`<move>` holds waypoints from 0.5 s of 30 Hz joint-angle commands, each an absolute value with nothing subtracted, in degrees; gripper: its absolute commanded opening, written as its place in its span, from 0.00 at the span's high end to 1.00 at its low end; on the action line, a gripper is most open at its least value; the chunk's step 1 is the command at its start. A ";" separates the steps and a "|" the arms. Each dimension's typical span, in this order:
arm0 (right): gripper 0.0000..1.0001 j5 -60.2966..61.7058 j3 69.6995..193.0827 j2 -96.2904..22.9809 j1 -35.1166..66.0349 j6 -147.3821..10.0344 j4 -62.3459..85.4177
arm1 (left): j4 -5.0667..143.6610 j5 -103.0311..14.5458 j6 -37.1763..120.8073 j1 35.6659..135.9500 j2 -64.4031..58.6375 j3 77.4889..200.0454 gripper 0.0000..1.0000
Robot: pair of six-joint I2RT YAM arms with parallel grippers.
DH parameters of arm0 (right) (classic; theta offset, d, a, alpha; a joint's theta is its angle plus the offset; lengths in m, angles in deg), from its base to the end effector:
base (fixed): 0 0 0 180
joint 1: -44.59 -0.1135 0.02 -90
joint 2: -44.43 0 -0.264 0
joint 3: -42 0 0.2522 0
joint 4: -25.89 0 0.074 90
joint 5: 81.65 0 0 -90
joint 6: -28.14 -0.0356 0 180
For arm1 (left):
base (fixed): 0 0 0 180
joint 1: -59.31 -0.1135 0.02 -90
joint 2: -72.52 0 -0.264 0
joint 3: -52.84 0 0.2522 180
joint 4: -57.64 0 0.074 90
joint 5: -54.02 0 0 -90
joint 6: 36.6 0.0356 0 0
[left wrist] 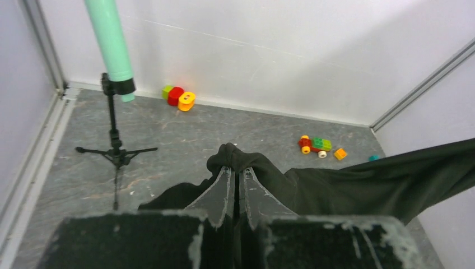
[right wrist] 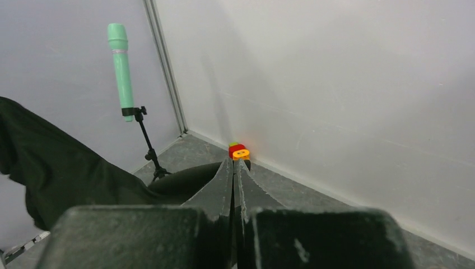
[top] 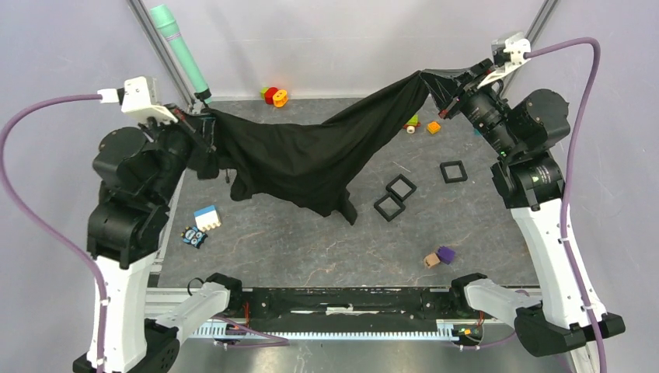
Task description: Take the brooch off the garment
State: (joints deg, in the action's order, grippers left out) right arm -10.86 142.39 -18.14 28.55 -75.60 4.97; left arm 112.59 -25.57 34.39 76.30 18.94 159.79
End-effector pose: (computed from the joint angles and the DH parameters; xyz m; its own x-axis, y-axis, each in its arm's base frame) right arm 0.1895 0.0667 0.5337 0.1376 0.2729 -0.9522 -0.6137 0.7780 0.1343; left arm 0.1192 -0.0297 0.5253 -0.0623 -0.3160 -0.9467 0.0998 0.9418 -0.3209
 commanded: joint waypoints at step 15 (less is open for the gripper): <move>1.00 -11.65 146.00 -35.97 28.53 -81.70 14.02 | 117.27 -26.24 37.64 75.84 8.64 161.52 0.98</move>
State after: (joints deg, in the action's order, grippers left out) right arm -10.35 140.86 -29.20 28.55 -76.30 5.26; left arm 124.83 -26.07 37.54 76.30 17.21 158.34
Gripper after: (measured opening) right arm 0.006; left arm 0.044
